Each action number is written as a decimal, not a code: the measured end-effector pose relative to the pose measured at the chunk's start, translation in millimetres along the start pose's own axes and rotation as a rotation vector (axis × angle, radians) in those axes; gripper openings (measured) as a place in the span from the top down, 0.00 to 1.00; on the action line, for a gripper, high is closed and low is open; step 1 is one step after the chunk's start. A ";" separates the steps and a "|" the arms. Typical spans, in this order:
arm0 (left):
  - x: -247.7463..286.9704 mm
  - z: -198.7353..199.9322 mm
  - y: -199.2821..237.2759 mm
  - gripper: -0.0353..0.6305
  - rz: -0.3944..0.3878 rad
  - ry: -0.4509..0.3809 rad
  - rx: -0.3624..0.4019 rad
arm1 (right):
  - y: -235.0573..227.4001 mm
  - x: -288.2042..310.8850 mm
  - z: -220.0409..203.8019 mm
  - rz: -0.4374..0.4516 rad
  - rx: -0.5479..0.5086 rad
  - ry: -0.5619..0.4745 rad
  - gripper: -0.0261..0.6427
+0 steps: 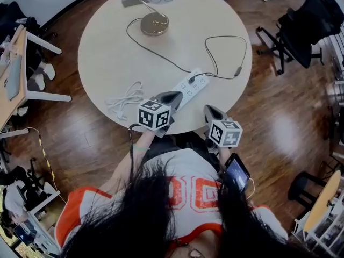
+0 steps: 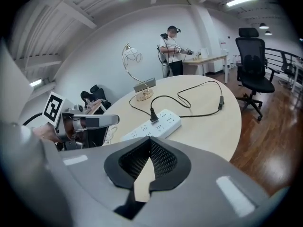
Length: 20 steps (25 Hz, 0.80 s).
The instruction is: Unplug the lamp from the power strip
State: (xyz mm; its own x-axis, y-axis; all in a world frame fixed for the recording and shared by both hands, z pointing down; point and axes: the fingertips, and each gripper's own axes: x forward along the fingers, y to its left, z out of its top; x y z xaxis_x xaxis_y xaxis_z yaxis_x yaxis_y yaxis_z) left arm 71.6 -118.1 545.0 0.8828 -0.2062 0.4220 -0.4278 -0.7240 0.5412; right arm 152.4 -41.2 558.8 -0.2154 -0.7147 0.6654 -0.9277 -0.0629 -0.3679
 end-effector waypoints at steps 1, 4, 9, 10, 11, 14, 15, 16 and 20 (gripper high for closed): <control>5.5 0.1 1.3 0.95 0.012 0.005 -0.003 | -2.9 3.6 5.6 0.014 -0.010 0.004 0.96; 22.4 -4.2 7.4 0.95 0.049 0.027 -0.009 | -8.3 15.3 18.9 0.061 -0.039 0.021 0.96; 46.2 -15.0 22.8 0.95 0.119 0.084 -0.012 | -8.6 34.9 35.2 0.141 -0.089 0.050 0.96; 49.9 -17.3 25.5 0.95 0.134 0.096 -0.011 | -9.1 38.7 37.7 0.154 -0.097 0.057 0.96; 53.1 -20.6 28.6 0.95 0.149 0.109 -0.012 | -9.5 42.8 39.4 0.167 -0.105 0.067 0.96; 57.3 -31.7 37.6 0.95 0.189 0.144 -0.025 | -8.0 54.5 41.3 0.200 -0.130 0.099 0.96; 57.2 -33.4 39.5 0.95 0.200 0.150 -0.029 | -6.8 57.8 41.9 0.207 -0.141 0.106 0.96; 56.7 -34.3 41.1 0.95 0.213 0.155 -0.031 | -5.1 61.1 42.7 0.215 -0.155 0.113 0.96; 57.8 -43.8 46.5 0.95 0.278 0.256 0.048 | 0.5 73.3 44.7 0.227 -0.242 0.137 0.96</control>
State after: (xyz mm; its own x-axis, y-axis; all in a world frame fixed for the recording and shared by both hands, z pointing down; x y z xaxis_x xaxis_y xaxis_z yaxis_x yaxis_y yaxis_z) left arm 94.2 -134.9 626.5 0.6550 -0.2323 0.7190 -0.6291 -0.6947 0.3487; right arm 149.7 -124.8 578.4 -0.4479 -0.5904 0.6714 -0.8934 0.2651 -0.3628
